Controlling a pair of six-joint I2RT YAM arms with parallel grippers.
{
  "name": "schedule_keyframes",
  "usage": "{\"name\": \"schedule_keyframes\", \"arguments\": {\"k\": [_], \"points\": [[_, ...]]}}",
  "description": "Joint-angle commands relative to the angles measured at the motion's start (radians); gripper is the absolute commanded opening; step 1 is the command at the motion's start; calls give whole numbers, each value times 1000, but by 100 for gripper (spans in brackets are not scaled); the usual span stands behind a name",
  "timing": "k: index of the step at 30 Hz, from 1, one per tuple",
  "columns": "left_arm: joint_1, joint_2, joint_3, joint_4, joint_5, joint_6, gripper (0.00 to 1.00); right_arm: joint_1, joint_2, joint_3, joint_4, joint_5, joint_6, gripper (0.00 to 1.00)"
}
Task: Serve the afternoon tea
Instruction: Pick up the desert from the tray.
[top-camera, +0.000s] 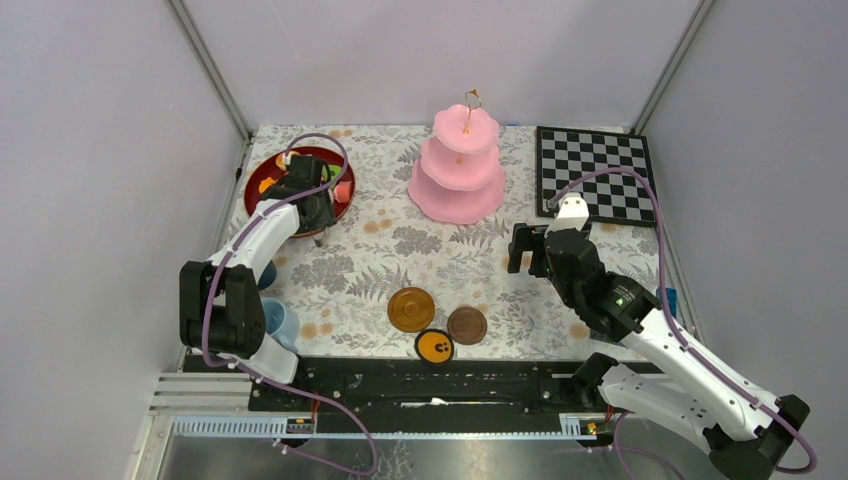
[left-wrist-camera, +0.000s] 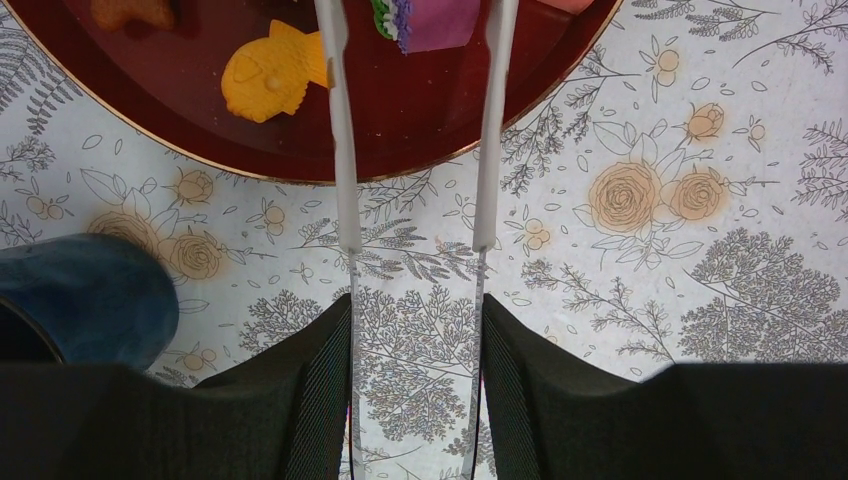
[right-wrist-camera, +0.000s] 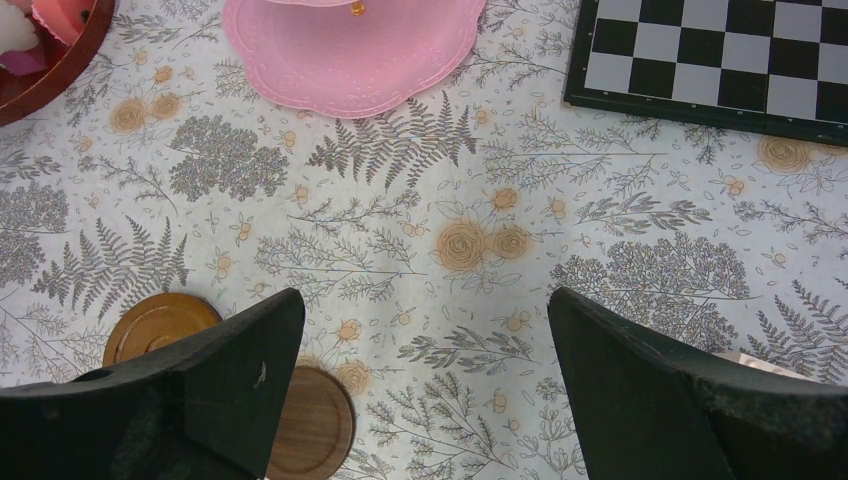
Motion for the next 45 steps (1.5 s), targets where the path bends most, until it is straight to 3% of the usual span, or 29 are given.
{"name": "schedule_keyframes", "arguments": {"k": [1,9,17,22,25,27,37,45], "points": [[-1,-13,8,22,-3,25,48,-5,-5,-4,10,-6,7,99],[-1,11,16,32,-12,32,52,-5,-2,-4,10,-7,6,100],[-1,30,24,31,-18,42,46,-5,1,-4,13,-6,4,100],[-4,22,28,31,-24,43,34,-5,0,-4,15,-7,5,100],[-12,11,29,32,-39,45,19,-6,0,-5,15,-8,5,100],[-13,6,30,33,-45,43,14,-5,-1,-5,16,-8,4,100],[-15,-6,32,39,-49,46,0,-5,-3,-5,16,-7,6,100],[-15,-21,31,49,-46,53,0,-6,-1,-5,17,-7,6,100]]}}
